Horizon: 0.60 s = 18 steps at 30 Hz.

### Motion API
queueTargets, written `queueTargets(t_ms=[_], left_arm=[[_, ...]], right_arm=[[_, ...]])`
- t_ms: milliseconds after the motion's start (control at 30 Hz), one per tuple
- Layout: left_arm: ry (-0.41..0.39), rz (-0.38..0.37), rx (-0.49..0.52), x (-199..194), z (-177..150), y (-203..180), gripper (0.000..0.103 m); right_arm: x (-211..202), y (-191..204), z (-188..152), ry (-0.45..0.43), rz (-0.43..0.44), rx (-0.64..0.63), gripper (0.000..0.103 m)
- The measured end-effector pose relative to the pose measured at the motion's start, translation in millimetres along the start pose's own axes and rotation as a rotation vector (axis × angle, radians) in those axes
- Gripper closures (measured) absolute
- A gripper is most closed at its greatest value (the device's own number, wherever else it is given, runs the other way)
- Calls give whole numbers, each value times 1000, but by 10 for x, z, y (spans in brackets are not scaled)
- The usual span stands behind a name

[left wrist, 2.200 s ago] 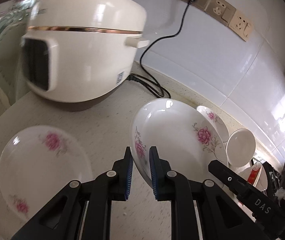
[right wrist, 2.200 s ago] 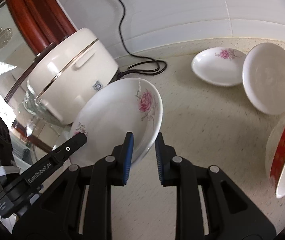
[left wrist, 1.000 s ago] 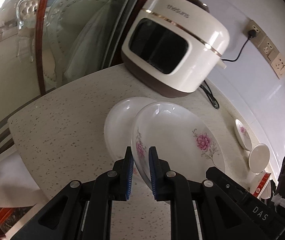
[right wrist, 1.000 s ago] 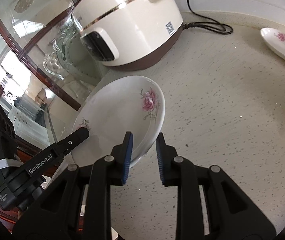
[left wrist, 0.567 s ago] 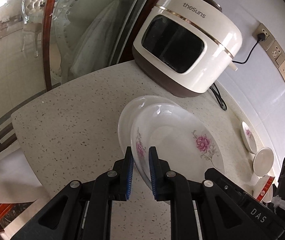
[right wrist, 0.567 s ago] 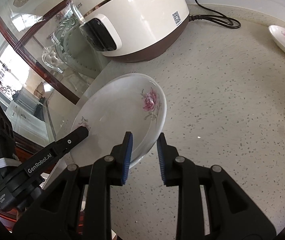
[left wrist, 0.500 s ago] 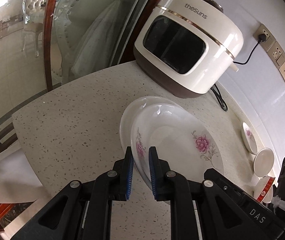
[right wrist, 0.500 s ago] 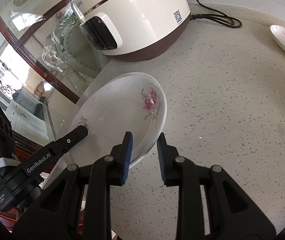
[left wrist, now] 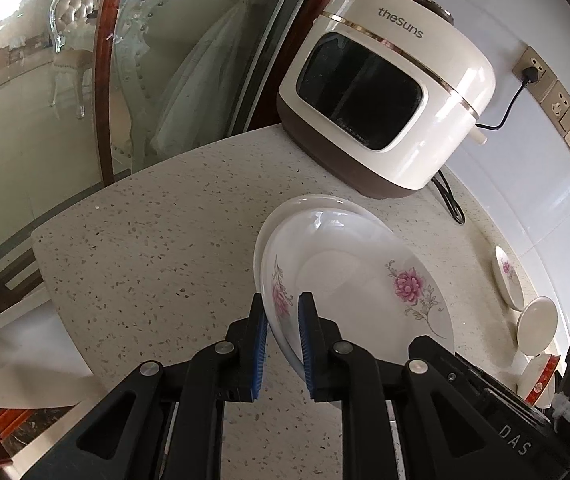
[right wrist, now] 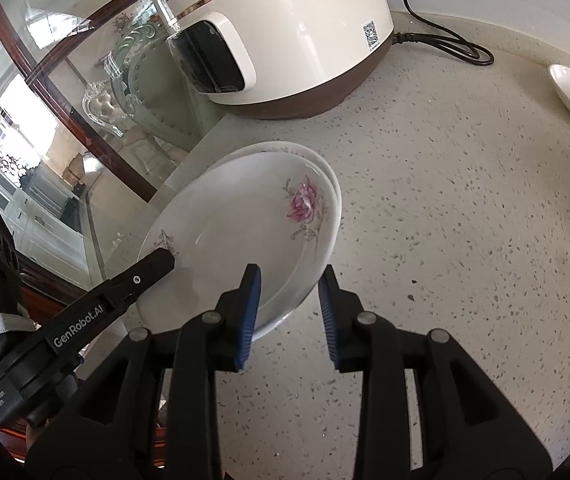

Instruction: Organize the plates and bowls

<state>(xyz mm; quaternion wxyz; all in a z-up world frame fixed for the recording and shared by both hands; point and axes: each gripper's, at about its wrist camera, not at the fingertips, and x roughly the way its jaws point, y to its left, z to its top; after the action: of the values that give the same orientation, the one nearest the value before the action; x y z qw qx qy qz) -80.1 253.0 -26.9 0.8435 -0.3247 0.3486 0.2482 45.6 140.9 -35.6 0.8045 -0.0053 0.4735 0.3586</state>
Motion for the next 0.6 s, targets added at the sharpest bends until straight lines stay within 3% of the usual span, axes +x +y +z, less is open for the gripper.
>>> queueTargets(t_ms=[600], left_arm=[[-59,71,51,72,-4,-41,86]], right_arm=[[122,12,-7,-25,-51,-47,62]])
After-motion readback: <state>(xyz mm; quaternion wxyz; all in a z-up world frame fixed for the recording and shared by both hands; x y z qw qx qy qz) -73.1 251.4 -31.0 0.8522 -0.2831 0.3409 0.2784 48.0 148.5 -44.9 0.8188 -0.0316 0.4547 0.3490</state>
